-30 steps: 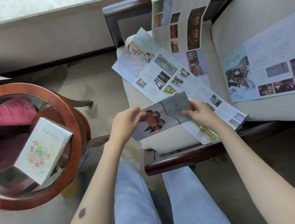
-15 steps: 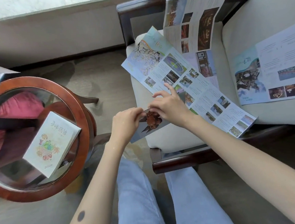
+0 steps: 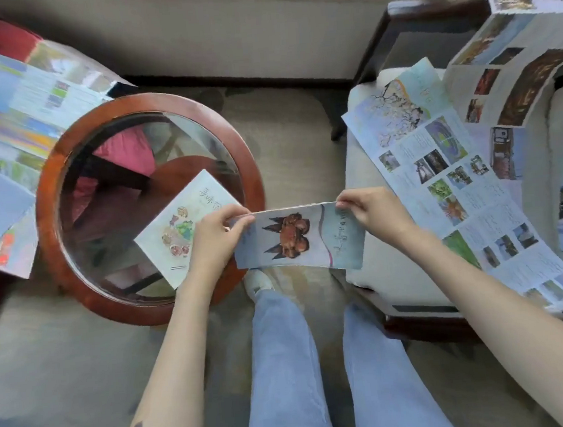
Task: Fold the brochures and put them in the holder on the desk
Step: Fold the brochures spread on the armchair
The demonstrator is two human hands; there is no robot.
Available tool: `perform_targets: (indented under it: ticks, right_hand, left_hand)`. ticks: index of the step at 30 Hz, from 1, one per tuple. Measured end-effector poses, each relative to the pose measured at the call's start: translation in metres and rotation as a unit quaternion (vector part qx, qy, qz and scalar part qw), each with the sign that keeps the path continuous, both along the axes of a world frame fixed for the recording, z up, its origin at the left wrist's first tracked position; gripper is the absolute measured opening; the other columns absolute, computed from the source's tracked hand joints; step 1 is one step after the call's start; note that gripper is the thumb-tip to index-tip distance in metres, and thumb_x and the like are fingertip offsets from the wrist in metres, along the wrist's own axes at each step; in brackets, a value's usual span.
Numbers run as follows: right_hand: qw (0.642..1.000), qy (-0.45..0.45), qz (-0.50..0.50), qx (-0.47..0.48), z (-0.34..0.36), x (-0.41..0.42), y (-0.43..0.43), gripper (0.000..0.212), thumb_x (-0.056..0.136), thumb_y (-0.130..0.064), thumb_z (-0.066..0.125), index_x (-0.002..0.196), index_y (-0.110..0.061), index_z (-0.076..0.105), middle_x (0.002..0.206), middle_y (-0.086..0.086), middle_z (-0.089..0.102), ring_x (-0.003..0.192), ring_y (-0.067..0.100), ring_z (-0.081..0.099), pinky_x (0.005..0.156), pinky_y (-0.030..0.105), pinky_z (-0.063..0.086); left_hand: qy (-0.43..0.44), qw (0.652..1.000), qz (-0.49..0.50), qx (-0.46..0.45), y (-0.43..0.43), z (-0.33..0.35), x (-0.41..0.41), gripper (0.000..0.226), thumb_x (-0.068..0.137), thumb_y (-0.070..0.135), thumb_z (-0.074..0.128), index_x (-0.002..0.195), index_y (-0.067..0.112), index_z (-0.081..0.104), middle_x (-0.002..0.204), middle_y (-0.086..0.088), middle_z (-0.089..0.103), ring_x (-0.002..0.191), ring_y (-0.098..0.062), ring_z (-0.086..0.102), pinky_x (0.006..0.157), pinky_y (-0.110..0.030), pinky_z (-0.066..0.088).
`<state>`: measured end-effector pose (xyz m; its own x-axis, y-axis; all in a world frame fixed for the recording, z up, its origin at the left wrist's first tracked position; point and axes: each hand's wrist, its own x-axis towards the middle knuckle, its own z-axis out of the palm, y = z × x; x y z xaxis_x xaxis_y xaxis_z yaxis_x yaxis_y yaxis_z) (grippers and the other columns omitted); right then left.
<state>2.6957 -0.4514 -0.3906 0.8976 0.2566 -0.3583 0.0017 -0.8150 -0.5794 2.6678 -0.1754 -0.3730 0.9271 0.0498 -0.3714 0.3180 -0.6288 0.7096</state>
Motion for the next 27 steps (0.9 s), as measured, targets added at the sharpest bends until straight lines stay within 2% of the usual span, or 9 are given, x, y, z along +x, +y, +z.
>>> perform_targets:
  ticks: [2, 5, 8, 11, 15, 18, 21, 25, 27]
  right_hand:
    - [0.998, 0.046, -0.003, 0.042, -0.003, 0.001, 0.048, 0.014, 0.09, -0.022, 0.058, 0.088, -0.014, 0.069, 0.085, 0.005, 0.071, 0.081, 0.023, 0.062, 0.068, 0.03, 0.042]
    - [0.991, 0.109, 0.019, 0.071, -0.014, 0.0, 0.123, 0.013, 0.09, -0.023, 0.057, 0.087, -0.018, 0.069, 0.089, 0.001, 0.07, 0.085, 0.02, 0.062, 0.078, 0.035, 0.046]
    - [0.981, 0.159, 0.069, 0.083, -0.026, -0.006, 0.193, 0.015, 0.091, -0.025, 0.056, 0.086, -0.018, 0.068, 0.093, -0.001, 0.07, 0.088, 0.017, 0.06, 0.079, 0.036, 0.045]
    - [0.961, 0.229, 0.127, 0.09, -0.038, -0.02, 0.251, 0.025, 0.092, -0.03, 0.054, 0.084, -0.01, 0.066, 0.092, 0.004, 0.068, 0.087, 0.021, 0.059, 0.078, 0.04, 0.046]
    - [0.934, 0.301, 0.171, 0.093, -0.054, -0.038, 0.299, 0.033, 0.093, -0.028, 0.053, 0.084, 0.002, 0.064, 0.091, 0.016, 0.065, 0.076, 0.019, 0.055, 0.069, 0.032, 0.041]
    - [0.924, 0.332, 0.17, 0.088, -0.064, -0.049, 0.318, 0.029, 0.094, -0.026, 0.053, 0.082, -0.003, 0.065, 0.087, 0.011, 0.064, 0.078, 0.013, 0.054, 0.069, 0.026, 0.039]
    - [0.927, 0.334, 0.156, 0.068, -0.071, -0.052, 0.323, 0.021, 0.093, -0.028, 0.053, 0.079, -0.016, 0.063, 0.084, -0.002, 0.062, 0.08, 0.011, 0.055, 0.069, 0.022, 0.039]
    - [0.939, 0.317, 0.112, 0.071, -0.073, -0.043, 0.317, 0.028, 0.094, -0.03, 0.052, 0.077, -0.01, 0.061, 0.082, 0.008, 0.062, 0.081, 0.017, 0.055, 0.071, 0.028, 0.037]
    - [0.944, 0.306, 0.104, 0.068, -0.072, -0.034, 0.313, 0.025, 0.094, -0.03, 0.051, 0.077, -0.015, 0.063, 0.083, 0.002, 0.063, 0.082, 0.014, 0.056, 0.071, 0.026, 0.038]
  left_hand:
    - [-0.002, 0.995, 0.087, -0.047, 0.043, -0.002, -0.007, 0.018, 0.084, 0.018, 0.067, 0.076, 0.034, 0.065, 0.083, 0.02, 0.066, 0.083, 0.002, 0.06, 0.067, -0.009, 0.043]
    - [0.008, 0.978, 0.192, -0.082, 0.109, -0.01, -0.027, 0.006, 0.083, 0.017, 0.068, 0.084, 0.023, 0.067, 0.099, 0.005, 0.067, 0.094, -0.01, 0.06, 0.074, -0.022, 0.046]
    - [0.03, 0.962, 0.263, -0.069, 0.171, -0.021, -0.059, 0.011, 0.085, 0.018, 0.066, 0.079, 0.027, 0.064, 0.088, 0.005, 0.067, 0.08, -0.01, 0.059, 0.064, -0.022, 0.043]
    - [0.05, 0.94, 0.328, -0.076, 0.22, -0.032, -0.094, 0.02, 0.087, 0.011, 0.061, 0.076, 0.028, 0.061, 0.082, 0.013, 0.064, 0.075, -0.008, 0.058, 0.065, -0.019, 0.043]
    - [0.086, 0.927, 0.358, -0.073, 0.261, -0.05, -0.135, 0.017, 0.089, 0.01, 0.057, 0.08, 0.023, 0.061, 0.085, 0.012, 0.063, 0.076, -0.006, 0.055, 0.067, -0.02, 0.04]
    - [0.113, 0.915, 0.381, -0.07, 0.275, -0.065, -0.155, 0.018, 0.09, 0.012, 0.056, 0.079, 0.025, 0.06, 0.083, 0.016, 0.062, 0.072, -0.004, 0.054, 0.063, -0.022, 0.039]
    - [0.12, 0.908, 0.392, -0.085, 0.277, -0.078, -0.159, 0.024, 0.09, 0.012, 0.055, 0.075, 0.03, 0.058, 0.08, 0.015, 0.061, 0.068, -0.003, 0.052, 0.06, -0.019, 0.037]
    - [0.125, 0.906, 0.391, -0.1, 0.269, -0.091, -0.146, 0.025, 0.091, 0.014, 0.055, 0.073, 0.031, 0.056, 0.08, 0.013, 0.06, 0.073, -0.009, 0.055, 0.062, -0.023, 0.039]
    - [0.12, 0.909, 0.387, -0.1, 0.265, -0.094, -0.135, 0.022, 0.091, 0.016, 0.055, 0.074, 0.03, 0.055, 0.08, 0.015, 0.059, 0.074, -0.006, 0.054, 0.062, -0.021, 0.039]
